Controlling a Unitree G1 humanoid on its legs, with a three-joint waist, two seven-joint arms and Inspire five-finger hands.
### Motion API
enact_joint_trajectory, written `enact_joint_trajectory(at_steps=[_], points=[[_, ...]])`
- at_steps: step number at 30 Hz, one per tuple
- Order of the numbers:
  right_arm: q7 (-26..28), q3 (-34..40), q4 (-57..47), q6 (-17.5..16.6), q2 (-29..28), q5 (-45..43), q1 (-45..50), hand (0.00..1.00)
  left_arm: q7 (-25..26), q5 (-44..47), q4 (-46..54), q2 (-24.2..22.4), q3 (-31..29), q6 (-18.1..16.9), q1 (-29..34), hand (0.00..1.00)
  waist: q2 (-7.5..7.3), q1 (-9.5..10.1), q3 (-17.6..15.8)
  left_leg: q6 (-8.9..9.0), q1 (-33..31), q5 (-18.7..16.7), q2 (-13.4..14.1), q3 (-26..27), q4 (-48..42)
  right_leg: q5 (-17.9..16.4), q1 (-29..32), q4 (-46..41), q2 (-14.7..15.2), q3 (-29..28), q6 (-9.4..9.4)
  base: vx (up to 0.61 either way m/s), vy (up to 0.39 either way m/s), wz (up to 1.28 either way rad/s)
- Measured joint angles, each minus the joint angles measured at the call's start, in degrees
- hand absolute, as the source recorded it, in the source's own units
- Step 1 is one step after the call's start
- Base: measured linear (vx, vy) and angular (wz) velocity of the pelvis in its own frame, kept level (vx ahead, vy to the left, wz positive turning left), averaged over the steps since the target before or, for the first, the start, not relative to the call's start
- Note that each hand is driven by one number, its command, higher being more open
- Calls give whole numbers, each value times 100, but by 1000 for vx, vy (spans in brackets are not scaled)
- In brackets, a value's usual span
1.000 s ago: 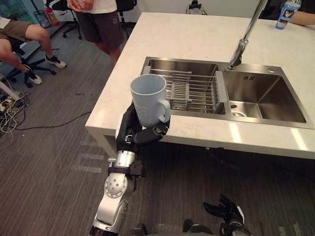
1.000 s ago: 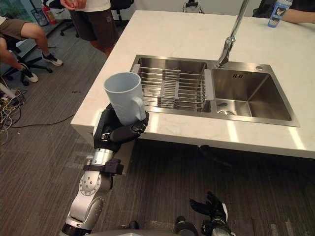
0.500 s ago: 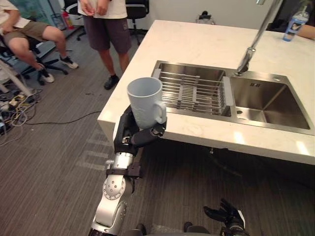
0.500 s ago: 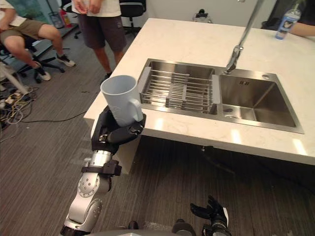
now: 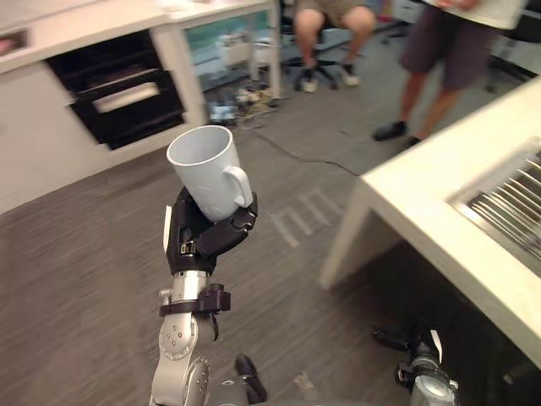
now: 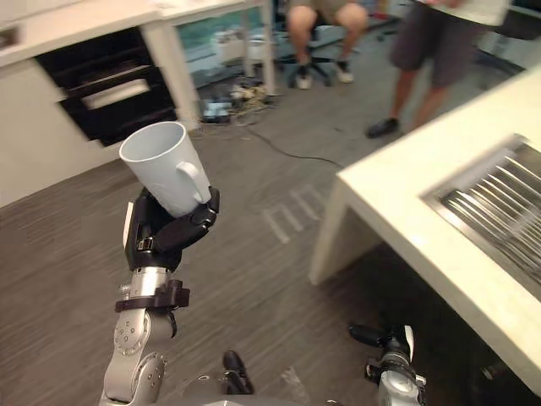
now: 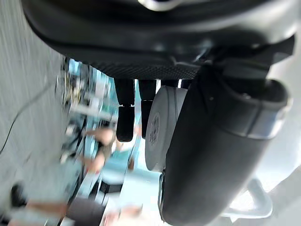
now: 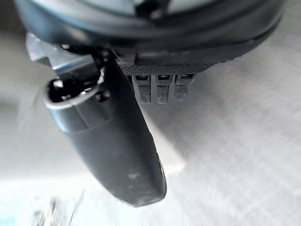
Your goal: Walk over to the sink, pick up the cup, carry it to the dishwasher, place the cup inside the dishwasher, then close the dishwasher door
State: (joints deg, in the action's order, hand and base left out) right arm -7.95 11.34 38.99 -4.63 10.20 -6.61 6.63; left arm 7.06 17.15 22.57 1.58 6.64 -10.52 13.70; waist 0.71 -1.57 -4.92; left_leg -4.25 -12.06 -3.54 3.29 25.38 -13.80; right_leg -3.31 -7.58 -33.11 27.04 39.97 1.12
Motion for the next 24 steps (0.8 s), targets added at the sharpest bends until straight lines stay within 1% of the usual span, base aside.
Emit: enact_joint_trajectory(at_steps=[1,2,3,4,5,6,7,8,9,10,11,12,13,14,15,16,17,21,23,24], points=[[48,-78,4,9,-87,41,-154,90,-13,-1,4,49,-50,-1,-19,30,-26,-106,-57,-75,55,-128,-141,-349,-78,-31,412,-896,40,-922,-222,222,272,136],[89,-107,0,11,-143,71,-218,90,-11,0,0,81,-89,0,-24,30,-36,-123,-79,-96,87,-154,-181,-506,-77,-253,650,-1195,-117,-1385,-139,254,215,148],[123,-214,-21,9,-193,177,-297,90,-12,-3,-33,107,-125,3,-24,30,-28,-135,-123,-118,197,-171,-254,-817,-6,-662,1022,-1407,-539,-2088,-10,286,182,132],[133,-326,-23,9,-212,227,-317,90,-11,-2,-45,145,-139,1,-13,30,-61,-119,-182,-95,359,-170,-351,-1068,83,-946,1288,-1230,-938,-2662,60,295,169,130],[140,-343,-39,9,-236,243,-320,90,-11,-2,-64,179,-140,2,-14,30,-83,-119,-187,-73,418,-173,-413,-1194,100,-1040,1388,-1024,-1103,-2930,135,295,120,125],[136,-343,-241,25,-304,245,-269,90,-12,-2,-73,227,-113,11,-28,30,-120,-108,-192,-51,517,-223,-552,-1494,99,-1200,1619,-664,-1409,-3485,184,286,50,138],[128,-342,-536,31,-359,245,-76,90,-12,0,-67,227,-49,11,-32,30,-121,-110,-194,-55,626,-232,-658,-1792,71,-1274,1825,-382,-1728,-4044,240,298,22,142],[129,-344,-682,39,-392,245,35,90,-9,2,-62,228,-13,10,-34,30,-119,-107,-195,-31,697,-261,-700,-1966,50,-1287,1884,-242,-1865,-4281,265,245,-17,139],[126,-343,-948,47,-453,245,236,90,-5,24,-48,233,56,11,-53,30,-139,-103,-192,23,792,-305,-763,-2211,20,-1298,1931,-66,-2038,-4634,299,247,-53,125],[126,-343,-1226,56,-518,245,440,90,0,43,17,232,123,8,-55,30,-191,-77,-183,94,872,-357,-837,-2414,-11,-1324,1985,51,-2155,-4941,356,321,-123,185],[123,-344,-1592,56,-625,245,693,90,7,79,182,247,221,7,-55,30,-350,-80,-128,220,881,-445,-963,-2599,-118,-1291,2016,255,-2143,-5102,405,311,-146,172],[123,-344,-1700,56,-660,245,770,90,7,92,271,257,272,4,-58,30,-442,-81,-96,204,886,-504,-1011,-2653,-146,-1196,2019,354,-2101,-5079,428,319,-187,171],[127,-351,-1812,56,-740,245,842,90,6,91,472,292,323,-19,-52,30,-672,24,-54,205,860,-643,-1108,-2797,-303,-795,2009,646,-1982,-4923,366,283,-231,108],[126,-355,-1873,56,-793,245,879,90,7,93,514,280,324,-113,-54,30,-781,138,-12,346,739,-883,-1113,-2955,-627,-739,1886,850,-1932,-4718,541,277,-253,87],[126,-353,-1903,56,-786,245,878,90,6,93,503,240,330,-112,-54,30,-718,171,15,459,645,-1003,-1005,-2994,-777,-748,1796,973,-2001,-4576,552,204,-258,74],[125,-345,-2007,54,-783,246,928,90,-6,94,479,190,369,-108,-46,30,-596,178,86,478,526,-1248,-677,-2846,-954,-686,1638,1202,-2136,-4276,450,97,-140,49],[158,-391,-1239,57,-761,248,1074,90,-150,93,-262,196,491,-34,32,30,-461,-6,241,539,716,-602,-76,-2181,-53,-9,1050,2539,-2316,-4200,276,51,-83,34],[159,-401,-1237,57,-761,248,1082,90,-150,93,-262,201,494,-34,32,30,-462,-21,252,539,720,-602,-76,-2170,-52,-12,1059,2545,-2354,-4213,275,0,0,-2],[158,-469,-1220,56,-761,248,1101,90,-147,94,-280,200,496,-34,32,30,-462,-37,260,540,778,-602,-51,-2059,-40,-4,1071,2563,-2380,-4323,284,3,-1,-22],[157,-533,-1203,56,-761,248,1102,90,-147,94,-311,199,513,-32,32,30,-457,-80,292,540,803,-602,-40,-2019,-18,9,1056,2599,-2387,-4349,285,8,-5,-20]])
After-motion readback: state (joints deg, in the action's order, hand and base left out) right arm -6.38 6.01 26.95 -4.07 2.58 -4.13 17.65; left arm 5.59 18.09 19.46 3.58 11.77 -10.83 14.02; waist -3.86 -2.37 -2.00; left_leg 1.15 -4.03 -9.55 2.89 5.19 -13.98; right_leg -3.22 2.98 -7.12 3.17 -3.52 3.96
